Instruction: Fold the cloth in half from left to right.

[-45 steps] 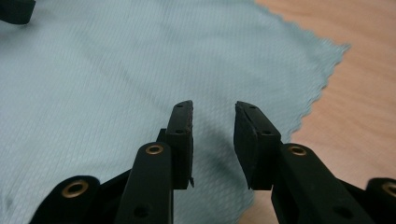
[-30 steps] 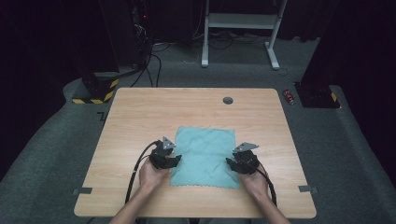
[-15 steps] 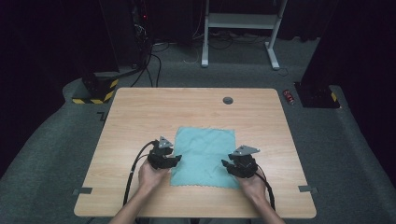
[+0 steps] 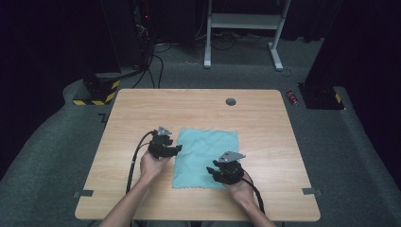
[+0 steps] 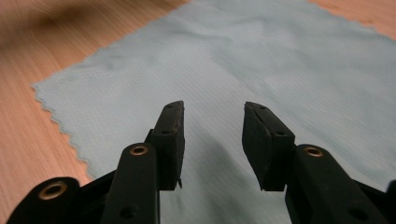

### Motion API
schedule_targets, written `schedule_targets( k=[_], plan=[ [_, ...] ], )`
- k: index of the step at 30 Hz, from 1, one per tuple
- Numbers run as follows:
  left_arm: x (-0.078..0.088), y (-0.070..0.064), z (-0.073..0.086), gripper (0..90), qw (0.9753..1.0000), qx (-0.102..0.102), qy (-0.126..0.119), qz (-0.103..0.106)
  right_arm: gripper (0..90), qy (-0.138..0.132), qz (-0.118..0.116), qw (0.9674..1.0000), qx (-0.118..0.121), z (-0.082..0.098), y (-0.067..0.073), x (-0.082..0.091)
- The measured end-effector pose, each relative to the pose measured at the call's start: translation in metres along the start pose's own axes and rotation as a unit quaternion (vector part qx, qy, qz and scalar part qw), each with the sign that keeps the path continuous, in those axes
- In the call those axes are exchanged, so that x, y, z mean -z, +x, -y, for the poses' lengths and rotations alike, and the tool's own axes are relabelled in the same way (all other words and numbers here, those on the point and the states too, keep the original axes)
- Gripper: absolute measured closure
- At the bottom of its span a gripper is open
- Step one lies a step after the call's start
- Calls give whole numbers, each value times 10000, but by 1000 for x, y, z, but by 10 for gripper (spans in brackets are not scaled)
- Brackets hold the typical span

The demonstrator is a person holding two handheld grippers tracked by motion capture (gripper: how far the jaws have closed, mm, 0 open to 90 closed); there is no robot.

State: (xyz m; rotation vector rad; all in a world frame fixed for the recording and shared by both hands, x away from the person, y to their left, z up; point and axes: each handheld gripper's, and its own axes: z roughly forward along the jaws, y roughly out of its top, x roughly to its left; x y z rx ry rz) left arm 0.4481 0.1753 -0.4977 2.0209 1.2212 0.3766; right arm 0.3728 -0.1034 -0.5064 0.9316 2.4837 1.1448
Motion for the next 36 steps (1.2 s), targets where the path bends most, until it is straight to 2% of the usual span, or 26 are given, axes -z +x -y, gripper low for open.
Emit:
schedule_targets(
  k=[3, 5, 7, 11, 14, 15, 16, 18, 22, 24, 29, 31, 36],
  plan=[
    [-6, 7, -8, 456, 9999, 8, 132, -72, 586, -6, -77, 9998, 198, -6, 12, -7],
    [-8, 10, -10, 458, 9999, 74, -22, -148, 590, 11, -175, 9995, 280, -8, 19, -12],
    [-16, 14, -15, 457, 9997, 131, 156, -163, 603, 49, -263, 9991, 328, -10, 25, -18],
    [-30, 17, -22, 473, 9987, 104, 234, -444, 627, 28, -382, 9980, 505, -14, 35, -24],
    [-37, 23, -25, 502, 9978, 290, 91, -589, 634, 38, -406, 9973, 608, -16, 41, -26],
    [-40, 25, -25, 508, 9974, 351, 80, -628, 636, 53, -414, 9973, 602, -17, 42, -26],
    [-42, 28, -25, 512, 9971, 351, 181, -647, 638, 46, -418, 9973, 598, -17, 43, -26],
    [-45, 29, -27, 516, 9970, 279, 207, -698, 639, 11, -425, 9974, 580, -18, 43, -26],
    [-49, 24, -35, 516, 9971, 170, 12, -744, 639, -16, -436, 9975, 564, -18, 43, -26],
    [-53, 23, -37, 517, 9969, 95, 172, -759, 641, -27, -443, 9975, 553, -18, 44, -27],
    [-61, 20, -40, 541, 9965, -79, 232, -797, 653, -17, -459, 9967, 664, -19, 49, -29],
    [-63, 21, -41, 565, 9969, 21, 215, -751, 659, 17, -488, 9962, 714, -19, 52, -30],
    [-64, 19, -43, 652, 9973, -31, 244, -695, 663, 0, -679, 9942, 831, -23, 65, -35]
  ],
)
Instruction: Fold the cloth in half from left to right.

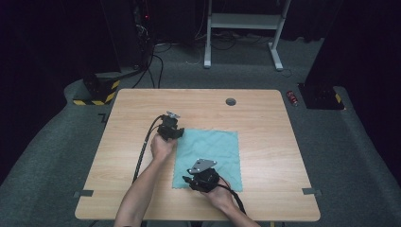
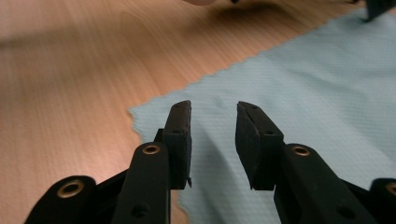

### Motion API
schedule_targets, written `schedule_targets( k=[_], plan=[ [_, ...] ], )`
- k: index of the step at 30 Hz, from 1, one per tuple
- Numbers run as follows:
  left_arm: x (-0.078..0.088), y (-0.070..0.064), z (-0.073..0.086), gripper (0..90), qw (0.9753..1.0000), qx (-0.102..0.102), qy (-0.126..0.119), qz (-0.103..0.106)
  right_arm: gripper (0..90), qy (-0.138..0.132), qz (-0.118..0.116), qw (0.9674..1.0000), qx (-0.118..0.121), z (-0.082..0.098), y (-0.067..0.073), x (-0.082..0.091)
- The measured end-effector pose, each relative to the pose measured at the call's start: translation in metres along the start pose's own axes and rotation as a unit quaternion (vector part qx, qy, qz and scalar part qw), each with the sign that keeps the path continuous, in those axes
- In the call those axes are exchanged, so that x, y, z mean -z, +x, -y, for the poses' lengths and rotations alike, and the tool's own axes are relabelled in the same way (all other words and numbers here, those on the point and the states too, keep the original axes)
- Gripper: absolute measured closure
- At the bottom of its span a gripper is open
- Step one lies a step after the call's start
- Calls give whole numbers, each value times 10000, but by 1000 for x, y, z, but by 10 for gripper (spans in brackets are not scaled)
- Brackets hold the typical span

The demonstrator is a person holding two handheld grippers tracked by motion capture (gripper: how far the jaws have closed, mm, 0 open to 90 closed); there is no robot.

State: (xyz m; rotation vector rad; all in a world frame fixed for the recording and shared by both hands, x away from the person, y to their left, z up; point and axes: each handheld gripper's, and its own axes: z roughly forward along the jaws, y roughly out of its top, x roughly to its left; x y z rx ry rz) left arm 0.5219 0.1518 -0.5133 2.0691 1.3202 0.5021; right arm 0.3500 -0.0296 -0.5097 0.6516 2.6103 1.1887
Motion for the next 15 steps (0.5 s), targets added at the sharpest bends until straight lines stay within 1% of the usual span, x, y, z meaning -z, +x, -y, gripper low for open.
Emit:
schedule_targets(
  k=[5, 8, 11, 13, 15],
  plan=[
    [0, -1, 0, 754, 9999, -35, -5, 98, 657, 34, -177, 9997, 140, -5, 12, -10],
    [0, -1, 0, 805, 9999, -22, -6, 148, 651, 37, -279, 9995, 147, -5, 19, -14],
    [-1, -2, -1, 856, 9998, -53, -15, 180, 648, 27, -351, 9993, 160, -5, 25, -18],
    [-1, -2, -1, 877, 9998, -69, 2, 197, 647, 53, -382, 9991, 178, -5, 29, -21],
    [-1, -2, -2, 886, 9997, -48, 27, 240, 652, 97, -374, 9989, 253, -5, 33, -23]
  ],
)
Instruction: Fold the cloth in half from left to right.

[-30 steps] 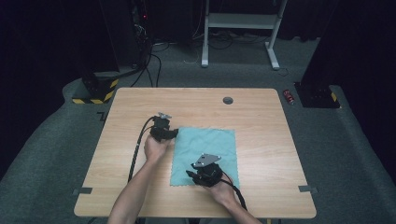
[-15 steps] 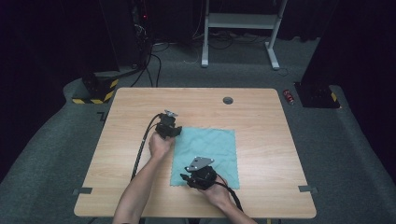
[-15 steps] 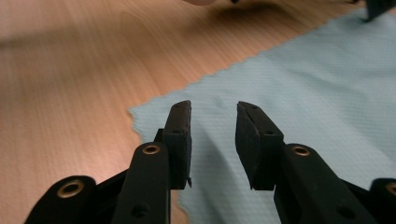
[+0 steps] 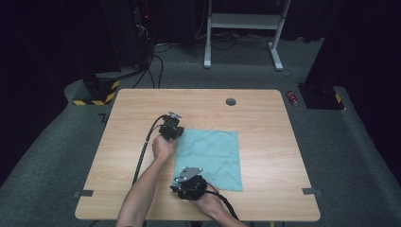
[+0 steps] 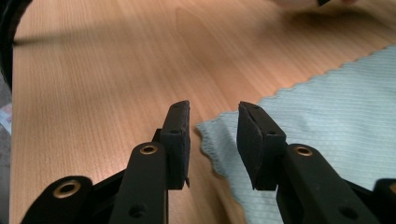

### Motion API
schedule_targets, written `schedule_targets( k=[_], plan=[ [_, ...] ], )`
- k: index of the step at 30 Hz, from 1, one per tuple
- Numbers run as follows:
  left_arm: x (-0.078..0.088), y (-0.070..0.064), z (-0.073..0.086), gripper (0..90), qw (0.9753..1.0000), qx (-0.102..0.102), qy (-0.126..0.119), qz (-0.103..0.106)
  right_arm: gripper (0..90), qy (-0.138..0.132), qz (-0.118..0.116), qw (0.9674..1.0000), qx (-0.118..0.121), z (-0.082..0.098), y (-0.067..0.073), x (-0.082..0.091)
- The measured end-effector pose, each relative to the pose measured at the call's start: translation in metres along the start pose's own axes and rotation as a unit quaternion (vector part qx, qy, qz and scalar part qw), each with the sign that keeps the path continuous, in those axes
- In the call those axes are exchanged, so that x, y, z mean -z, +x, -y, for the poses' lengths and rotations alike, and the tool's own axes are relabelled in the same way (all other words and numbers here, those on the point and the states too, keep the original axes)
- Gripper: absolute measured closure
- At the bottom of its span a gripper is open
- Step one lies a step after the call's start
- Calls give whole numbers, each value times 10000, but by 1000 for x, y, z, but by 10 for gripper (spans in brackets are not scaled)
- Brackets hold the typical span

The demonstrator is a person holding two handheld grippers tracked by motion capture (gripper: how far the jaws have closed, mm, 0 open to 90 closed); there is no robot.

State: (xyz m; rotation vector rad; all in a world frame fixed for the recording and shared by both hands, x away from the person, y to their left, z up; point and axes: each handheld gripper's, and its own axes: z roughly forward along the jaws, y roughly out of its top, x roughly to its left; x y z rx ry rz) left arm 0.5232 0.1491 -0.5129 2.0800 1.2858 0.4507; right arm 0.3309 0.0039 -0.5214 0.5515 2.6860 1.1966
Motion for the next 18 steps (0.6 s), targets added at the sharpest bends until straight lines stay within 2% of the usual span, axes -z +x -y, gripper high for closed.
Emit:
schedule_targets(
  k=[3, 5, 8, 11, 15, 18],
  plan=[
    [0, 0, -1, 891, 10000, 13, 20, 24, 698, 71, 91, 9998, 141, 0, 4, -3],
    [0, 1, -1, 892, 10000, 29, 47, 46, 776, 103, 165, 9997, 157, 0, 5, -3],
    [0, 1, -2, 894, 10000, 34, 62, 14, 880, 90, 307, 9990, 317, 1, 6, -2],
    [1, 0, -3, 895, 10000, 25, 74, 47, 898, 93, 427, 9983, 384, 2, 10, -2],
    [5, 1, -6, 897, 9999, 46, -8, 144, 900, -9, 377, 9990, 252, 1, 9, 2],
    [10, 3, -8, 898, 9997, 83, -67, 201, 900, -112, 357, 9989, 267, -1, 8, 8]
  ],
)
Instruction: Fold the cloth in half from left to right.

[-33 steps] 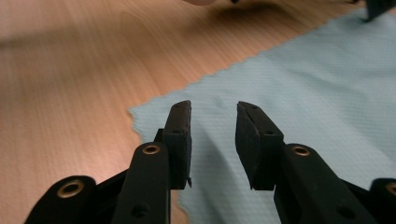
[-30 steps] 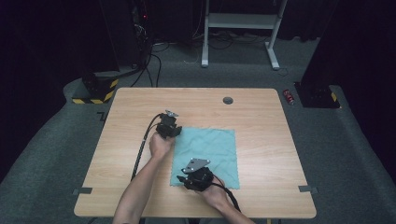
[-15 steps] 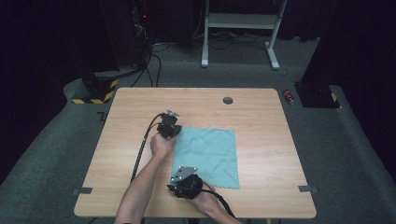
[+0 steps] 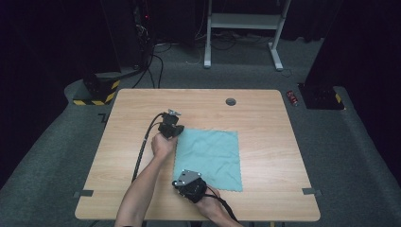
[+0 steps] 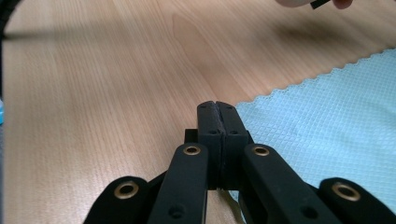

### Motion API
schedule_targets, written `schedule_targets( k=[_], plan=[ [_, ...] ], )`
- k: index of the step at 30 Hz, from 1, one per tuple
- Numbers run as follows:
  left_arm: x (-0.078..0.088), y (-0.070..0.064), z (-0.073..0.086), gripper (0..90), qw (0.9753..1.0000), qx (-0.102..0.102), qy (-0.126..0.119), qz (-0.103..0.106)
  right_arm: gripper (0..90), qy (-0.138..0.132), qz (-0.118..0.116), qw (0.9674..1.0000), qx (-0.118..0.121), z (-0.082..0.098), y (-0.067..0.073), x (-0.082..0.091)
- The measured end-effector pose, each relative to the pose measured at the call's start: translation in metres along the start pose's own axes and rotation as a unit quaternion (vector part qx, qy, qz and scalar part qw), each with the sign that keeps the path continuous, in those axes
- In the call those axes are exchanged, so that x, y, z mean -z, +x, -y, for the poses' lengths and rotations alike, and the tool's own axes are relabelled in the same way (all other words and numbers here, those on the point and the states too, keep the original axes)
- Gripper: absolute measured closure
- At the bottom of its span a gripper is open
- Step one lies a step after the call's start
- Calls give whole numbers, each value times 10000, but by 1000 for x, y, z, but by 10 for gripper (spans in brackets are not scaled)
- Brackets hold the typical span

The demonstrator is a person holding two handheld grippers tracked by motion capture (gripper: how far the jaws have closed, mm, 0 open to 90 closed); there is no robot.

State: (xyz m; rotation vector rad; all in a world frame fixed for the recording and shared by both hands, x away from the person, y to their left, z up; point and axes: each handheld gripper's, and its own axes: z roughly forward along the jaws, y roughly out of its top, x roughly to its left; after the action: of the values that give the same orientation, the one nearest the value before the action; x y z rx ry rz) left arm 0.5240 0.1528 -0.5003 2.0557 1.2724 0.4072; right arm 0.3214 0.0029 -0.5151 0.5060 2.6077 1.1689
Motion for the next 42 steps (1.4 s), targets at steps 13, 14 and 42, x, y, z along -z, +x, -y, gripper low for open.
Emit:
schedule_targets(
  k=[13, 14, 42],
  plan=[
    [10, 8, -3, 900, 9998, 156, -97, 121, 900, -131, -103, 9998, -126, -10, -3, 12],
    [11, 9, -3, 900, 9997, 175, -121, 127, 900, -149, -113, 9998, -122, -11, -4, 13],
    [49, 31, -4, 900, 9996, 236, -116, -101, 900, -552, -306, 9978, -200, -33, 0, 18]
  ],
)
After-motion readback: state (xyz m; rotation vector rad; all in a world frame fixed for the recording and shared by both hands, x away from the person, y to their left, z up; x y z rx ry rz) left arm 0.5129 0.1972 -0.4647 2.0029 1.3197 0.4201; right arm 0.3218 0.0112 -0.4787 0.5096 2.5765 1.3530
